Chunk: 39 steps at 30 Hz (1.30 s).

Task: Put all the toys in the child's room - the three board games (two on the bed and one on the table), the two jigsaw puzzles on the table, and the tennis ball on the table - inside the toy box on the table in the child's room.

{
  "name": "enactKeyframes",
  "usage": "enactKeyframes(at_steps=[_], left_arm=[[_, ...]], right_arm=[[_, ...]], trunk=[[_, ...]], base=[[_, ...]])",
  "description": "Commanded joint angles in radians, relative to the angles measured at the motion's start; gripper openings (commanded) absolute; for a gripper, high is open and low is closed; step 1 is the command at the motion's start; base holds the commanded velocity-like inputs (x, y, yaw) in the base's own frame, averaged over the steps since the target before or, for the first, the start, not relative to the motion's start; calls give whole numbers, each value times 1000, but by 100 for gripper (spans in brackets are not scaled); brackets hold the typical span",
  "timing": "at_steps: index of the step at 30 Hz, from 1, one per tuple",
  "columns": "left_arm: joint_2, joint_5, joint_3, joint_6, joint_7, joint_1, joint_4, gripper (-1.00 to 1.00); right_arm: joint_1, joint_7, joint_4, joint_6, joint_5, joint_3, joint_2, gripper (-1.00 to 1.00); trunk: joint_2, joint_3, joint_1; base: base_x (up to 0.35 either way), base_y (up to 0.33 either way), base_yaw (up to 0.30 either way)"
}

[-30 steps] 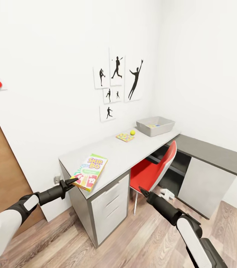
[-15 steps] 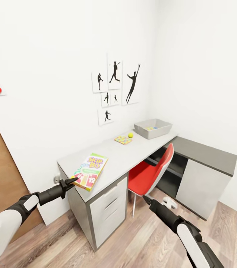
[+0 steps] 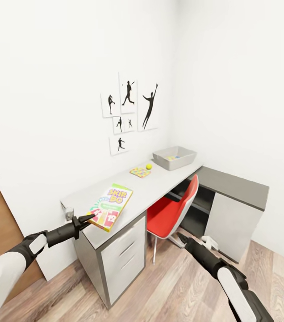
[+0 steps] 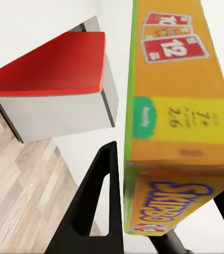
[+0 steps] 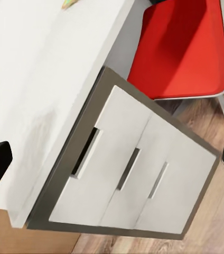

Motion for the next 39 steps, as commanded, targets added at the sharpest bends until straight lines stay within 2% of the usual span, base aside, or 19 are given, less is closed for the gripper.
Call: enactKeyframes(at_steps=[1, 6, 11, 15, 33, 39], left_arm=[[0, -6, 7, 8, -9, -1, 0, -100], [0, -6, 0, 8, -20, -1, 0, -100], [0, -6, -2, 9, -22, -1, 0, -100], [-1, -6, -3, 9, -22, -1, -1, -100], [1, -6, -3, 10, -22, -1, -1, -100], [3, -6, -3, 11, -41, -1, -2, -100]], right_arm=[[-1, 0, 0, 4, -3, -8, 0, 100], [-1, -1, 0, 7, -5, -47, 1, 100], [-1, -1, 1, 13, -8, -109, 2, 100], [-1, -1, 10, 15, -9, -136, 3, 100], [-2, -2, 39, 15, -7, -145, 13, 100], [-2, -3, 37, 15, -6, -144, 13, 100]], trunk=[[6, 3, -4], [41, 27, -23], [76, 50, -42], [104, 68, -57], [230, 143, -126], [272, 168, -149]], base=[[0, 0, -161], [0, 0, -167], [0, 0, -182], [0, 0, -203], [0, 0, -231], [0, 0, -247]])
